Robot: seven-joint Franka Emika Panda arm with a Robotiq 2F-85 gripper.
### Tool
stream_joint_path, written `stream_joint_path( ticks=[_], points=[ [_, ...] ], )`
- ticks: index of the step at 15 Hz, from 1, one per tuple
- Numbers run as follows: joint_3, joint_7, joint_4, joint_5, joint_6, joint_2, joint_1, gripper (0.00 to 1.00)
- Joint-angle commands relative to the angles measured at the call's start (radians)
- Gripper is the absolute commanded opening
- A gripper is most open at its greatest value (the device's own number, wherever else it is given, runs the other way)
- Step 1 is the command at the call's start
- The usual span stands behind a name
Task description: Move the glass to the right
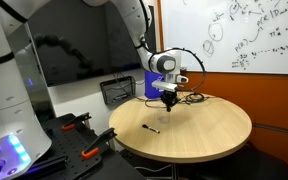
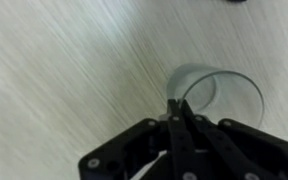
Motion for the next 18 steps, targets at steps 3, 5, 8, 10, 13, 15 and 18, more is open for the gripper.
stream_joint_path(
  ticks=[3,5,8,10,13,15,18],
  points=[
    [0.006,0.020,-0.049,-0.008,-0.024,-0.075,-0.060,0.01],
    [-0.005,0.016,-0.082,-0.007,-0.016,-0.113,-0.091,0.01],
    [-0.033,0.020,-0.124,-0.011,-0.018,-0.148,-0.135,0.01],
    [-0.045,0.007,-0.159,-0.012,-0.014,-0.161,-0.164,0.01],
    [-0.046,-0.014,-0.205,-0.008,0.012,-0.163,-0.201,0.01],
    [-0.046,-0.014,-0.232,-0.008,0.037,-0.163,-0.210,0.01],
    [-0.045,-0.020,-0.260,-0.013,0.062,-0.167,-0.213,0.01]
  ],
)
